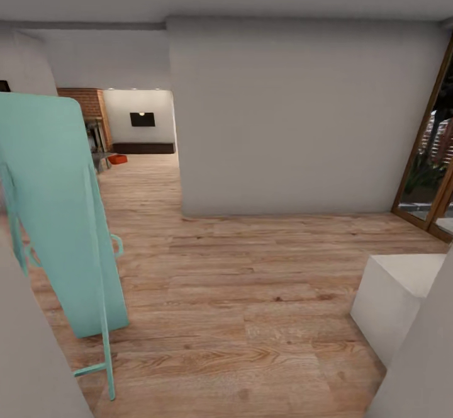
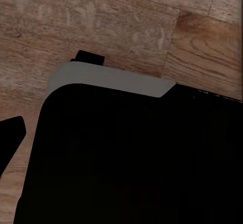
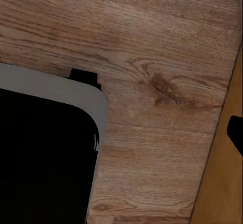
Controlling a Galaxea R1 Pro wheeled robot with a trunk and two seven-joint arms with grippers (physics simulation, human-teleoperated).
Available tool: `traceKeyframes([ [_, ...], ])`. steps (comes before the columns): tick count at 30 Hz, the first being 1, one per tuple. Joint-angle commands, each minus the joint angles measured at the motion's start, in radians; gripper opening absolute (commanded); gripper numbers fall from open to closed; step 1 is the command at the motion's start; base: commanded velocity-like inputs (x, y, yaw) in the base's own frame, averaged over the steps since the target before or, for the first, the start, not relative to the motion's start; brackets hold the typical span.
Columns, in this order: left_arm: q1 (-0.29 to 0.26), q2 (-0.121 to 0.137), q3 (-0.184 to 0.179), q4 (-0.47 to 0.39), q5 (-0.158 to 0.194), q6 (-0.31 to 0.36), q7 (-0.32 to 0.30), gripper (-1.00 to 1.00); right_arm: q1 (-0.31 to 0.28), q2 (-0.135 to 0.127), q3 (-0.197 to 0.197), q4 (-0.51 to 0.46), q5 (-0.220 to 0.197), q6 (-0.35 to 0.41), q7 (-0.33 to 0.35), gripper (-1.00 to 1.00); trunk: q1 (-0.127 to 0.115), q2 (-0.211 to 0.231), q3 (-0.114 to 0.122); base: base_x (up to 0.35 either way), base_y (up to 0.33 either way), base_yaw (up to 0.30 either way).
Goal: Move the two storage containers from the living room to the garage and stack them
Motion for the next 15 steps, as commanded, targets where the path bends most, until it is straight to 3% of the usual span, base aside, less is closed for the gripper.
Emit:
traceKeyframes([
  [1, 0.0, 0.0, -0.001, -0.001, 0.007, 0.0, 0.0, 1.0, -0.001, 0.001, 0.009, 0.003, -0.009, -0.006, 0.0, 1.0, 0.001, 0.0, -0.001, 0.327, 0.0, 0.0],
  [15, 0.0, 0.0, -0.001, -0.001, 0.007, 0.004, 0.0, 1.0, -0.001, -0.002, 0.011, 0.003, -0.006, -0.009, -0.009, 1.0, 0.001, 0.0, -0.001, 0.327, 0.0, 0.0],
])
